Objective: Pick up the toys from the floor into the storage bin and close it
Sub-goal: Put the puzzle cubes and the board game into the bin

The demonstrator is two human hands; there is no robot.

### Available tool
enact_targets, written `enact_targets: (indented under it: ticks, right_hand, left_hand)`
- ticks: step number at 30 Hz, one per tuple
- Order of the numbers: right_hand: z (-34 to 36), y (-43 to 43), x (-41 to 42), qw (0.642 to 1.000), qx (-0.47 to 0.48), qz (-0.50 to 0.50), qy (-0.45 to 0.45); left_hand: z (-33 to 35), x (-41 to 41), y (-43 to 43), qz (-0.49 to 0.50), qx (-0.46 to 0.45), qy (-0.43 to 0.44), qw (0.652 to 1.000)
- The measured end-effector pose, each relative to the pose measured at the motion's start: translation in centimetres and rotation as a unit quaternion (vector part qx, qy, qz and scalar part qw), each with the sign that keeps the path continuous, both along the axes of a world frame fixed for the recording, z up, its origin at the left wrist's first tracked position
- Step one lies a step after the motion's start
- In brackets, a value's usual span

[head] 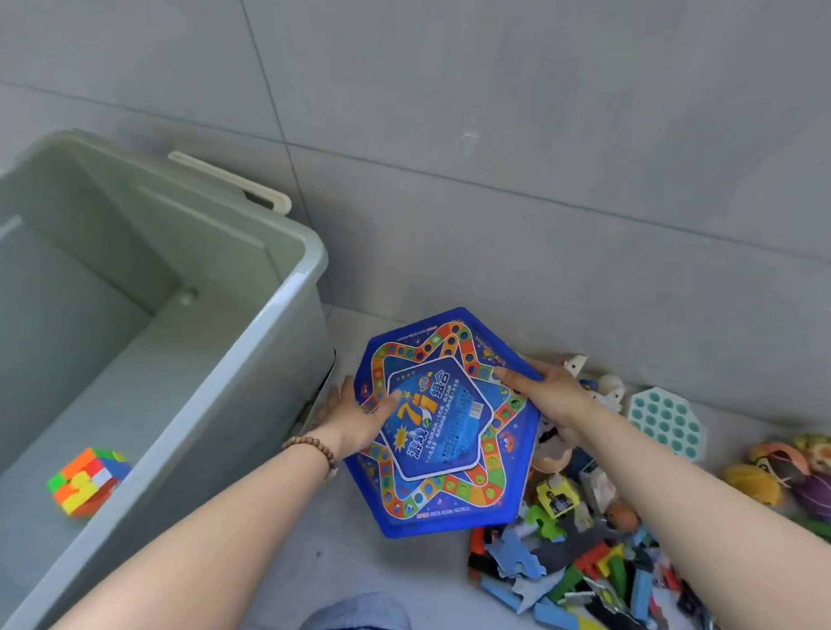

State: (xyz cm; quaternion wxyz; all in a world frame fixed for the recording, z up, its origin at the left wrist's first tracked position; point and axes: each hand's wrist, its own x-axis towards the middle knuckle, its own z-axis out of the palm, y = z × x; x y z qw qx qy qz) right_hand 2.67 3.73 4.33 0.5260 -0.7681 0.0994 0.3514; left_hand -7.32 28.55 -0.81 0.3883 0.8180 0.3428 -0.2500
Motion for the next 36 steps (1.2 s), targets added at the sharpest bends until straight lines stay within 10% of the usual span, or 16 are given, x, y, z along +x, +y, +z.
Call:
enact_targets:
  ticks: [8,16,23,29,32,36]
  right_hand:
    - [16.4,-8.8,-1.2,0.991,0.058,-0.106,-0.064]
    - [26.6,3.6,-2.7,0.975,0.150,-0.093,-0.134]
    - [22.3,21.3,-7.0,0.992,0.121,-0.001,-0.046]
    - [15.5,29.4,-8.8,0.994,0.008,0.061,-0.094]
    - [13.2,31.7,-7.9,0.939,-0.145,0.246,-0.194]
    - [11.0,32.8,-6.3,0.757,-0.336,0.447,-0.336]
  left_hand:
    - [14.9,-0.2,-3.0,0.025,-0.206,-0.136,0.969]
    - [27.6,-4.1,6.1,0.261,-0.228,-0.308,0.886]
    - [25.0,-12.8,20.1,0.444,-0.213,-0.268,0.828]
    - [16.7,-16.2,24.1,0.410,-0.212,-0.187,0.867]
    - [12.4,-16.2,25.2,0.468,-0.117,-0.225,0.847]
    - [8.1,-15.6,26.9,0.499,-0.059,-0.283,0.817]
